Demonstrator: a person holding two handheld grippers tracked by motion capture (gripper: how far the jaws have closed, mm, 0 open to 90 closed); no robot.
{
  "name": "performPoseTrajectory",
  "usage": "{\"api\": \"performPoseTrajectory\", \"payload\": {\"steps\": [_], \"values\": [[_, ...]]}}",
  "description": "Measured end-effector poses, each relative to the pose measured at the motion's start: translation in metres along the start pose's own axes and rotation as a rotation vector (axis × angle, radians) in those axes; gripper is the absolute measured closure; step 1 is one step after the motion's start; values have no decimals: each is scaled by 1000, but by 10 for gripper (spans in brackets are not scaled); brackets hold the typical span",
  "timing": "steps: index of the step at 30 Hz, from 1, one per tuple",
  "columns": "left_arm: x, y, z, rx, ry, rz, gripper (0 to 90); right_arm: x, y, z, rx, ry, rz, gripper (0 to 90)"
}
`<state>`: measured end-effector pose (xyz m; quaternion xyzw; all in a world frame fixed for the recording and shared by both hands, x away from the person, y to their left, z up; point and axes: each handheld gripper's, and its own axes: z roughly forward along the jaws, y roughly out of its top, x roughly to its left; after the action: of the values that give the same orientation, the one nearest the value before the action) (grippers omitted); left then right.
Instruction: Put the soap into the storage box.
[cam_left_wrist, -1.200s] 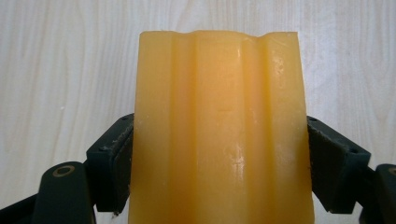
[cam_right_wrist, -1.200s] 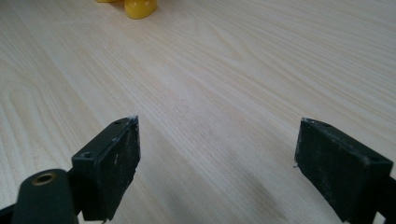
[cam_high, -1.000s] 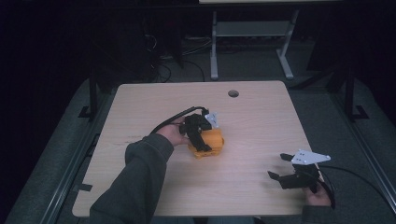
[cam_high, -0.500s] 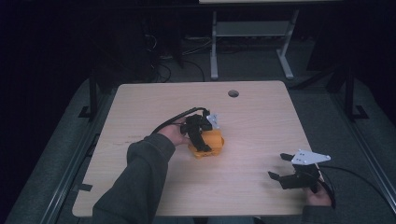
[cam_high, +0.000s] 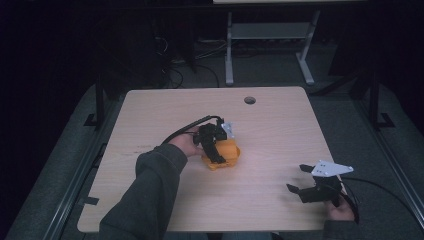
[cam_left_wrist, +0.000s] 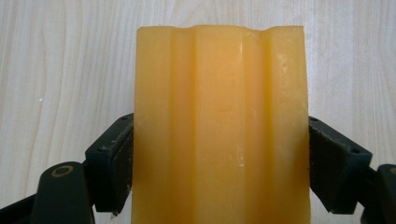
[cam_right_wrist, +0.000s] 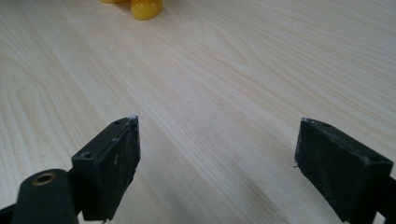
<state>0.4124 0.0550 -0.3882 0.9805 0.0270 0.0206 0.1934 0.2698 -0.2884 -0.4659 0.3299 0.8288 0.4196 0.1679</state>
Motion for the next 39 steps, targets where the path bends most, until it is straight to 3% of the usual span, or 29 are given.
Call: {"api": "performPoseTrajectory", "payload": {"steps": [23,39], "values": [[-4,-2,-14,-26,29,-4,196,1,-1,1,9,-2,5,137],[-9,-13,-35,-91,44,-36,205,-1,-1,0,0,-12,-1,137]]}}
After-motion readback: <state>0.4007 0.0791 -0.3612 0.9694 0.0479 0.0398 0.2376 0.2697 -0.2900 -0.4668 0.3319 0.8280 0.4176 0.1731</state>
